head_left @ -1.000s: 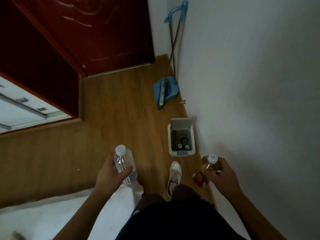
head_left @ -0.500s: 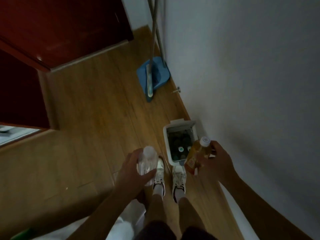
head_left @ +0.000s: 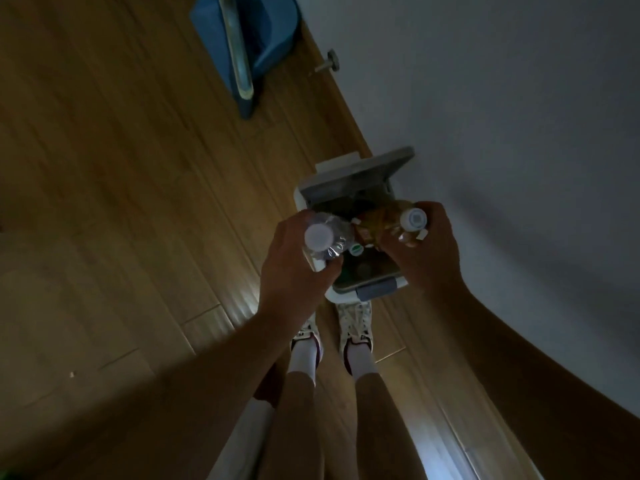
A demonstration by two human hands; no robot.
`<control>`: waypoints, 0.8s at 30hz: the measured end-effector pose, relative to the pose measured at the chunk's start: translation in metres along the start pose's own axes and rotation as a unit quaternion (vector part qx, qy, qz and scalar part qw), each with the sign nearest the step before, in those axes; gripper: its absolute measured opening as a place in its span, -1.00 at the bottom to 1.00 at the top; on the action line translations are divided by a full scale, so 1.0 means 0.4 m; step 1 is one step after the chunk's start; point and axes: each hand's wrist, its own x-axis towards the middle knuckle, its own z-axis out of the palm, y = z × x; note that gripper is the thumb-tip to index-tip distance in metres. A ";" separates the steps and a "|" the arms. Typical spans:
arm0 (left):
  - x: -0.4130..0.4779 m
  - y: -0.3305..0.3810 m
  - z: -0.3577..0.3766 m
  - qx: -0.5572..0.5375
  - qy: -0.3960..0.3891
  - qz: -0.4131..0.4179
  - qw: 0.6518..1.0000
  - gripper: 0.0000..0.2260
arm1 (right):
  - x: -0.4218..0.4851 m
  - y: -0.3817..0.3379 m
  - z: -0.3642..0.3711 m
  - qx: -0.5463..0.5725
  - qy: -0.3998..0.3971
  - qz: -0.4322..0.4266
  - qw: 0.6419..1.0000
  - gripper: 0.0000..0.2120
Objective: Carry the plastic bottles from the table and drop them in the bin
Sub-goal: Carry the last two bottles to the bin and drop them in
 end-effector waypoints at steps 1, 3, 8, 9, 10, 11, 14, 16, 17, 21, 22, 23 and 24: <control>0.004 0.002 0.008 0.009 -0.006 -0.002 1.000 -0.40 | 0.007 0.004 0.005 -0.007 0.012 0.003 1.000 -0.44; 0.023 0.004 0.025 0.022 -0.013 0.001 1.000 -0.36 | 0.020 0.003 0.013 -0.017 0.027 -0.003 0.999 -0.38; 0.063 0.011 0.036 0.039 -0.049 -0.041 0.997 -0.36 | 0.055 0.001 0.022 -0.055 -0.013 0.009 0.998 -0.47; 0.060 0.013 0.033 0.052 -0.061 -0.051 0.995 -0.38 | 0.056 0.007 0.022 -0.074 -0.018 0.017 0.997 -0.48; 0.054 0.011 0.029 0.066 -0.074 -0.063 0.993 -0.42 | 0.053 0.013 0.023 -0.086 -0.032 0.030 0.995 -0.49; 0.044 0.010 0.021 0.079 -0.086 -0.077 0.990 -0.46 | 0.048 0.016 0.021 -0.110 -0.055 0.033 0.992 -0.51; 0.002 -0.026 -0.015 0.106 -0.109 -0.132 0.979 -0.65 | 0.018 0.017 0.010 -0.160 -0.119 0.023 0.980 -0.62; -0.030 -0.058 -0.047 0.110 -0.126 -0.171 0.971 -0.76 | 0.009 0.036 0.003 -0.172 -0.145 0.004 0.974 -0.69; -0.047 -0.070 -0.064 0.111 -0.131 -0.188 0.967 -0.77 | -0.002 0.031 -0.007 -0.172 -0.168 0.031 0.970 -0.73; -0.116 -0.092 -0.139 0.107 -0.127 -0.246 0.955 -0.79 | -0.053 0.016 -0.043 -0.180 -0.218 0.052 0.958 -0.75; -0.132 -0.095 -0.158 0.100 -0.120 -0.260 0.953 -0.82 | -0.062 0.000 -0.056 -0.169 -0.219 0.056 0.959 -0.74; -0.145 -0.101 -0.172 0.092 -0.115 -0.270 0.951 -0.84 | -0.071 -0.017 -0.066 -0.161 -0.219 0.054 0.961 -0.72; -0.158 -0.101 -0.186 0.083 -0.110 -0.276 0.951 -0.85 | -0.077 -0.039 -0.080 -0.155 -0.218 0.044 0.962 -0.71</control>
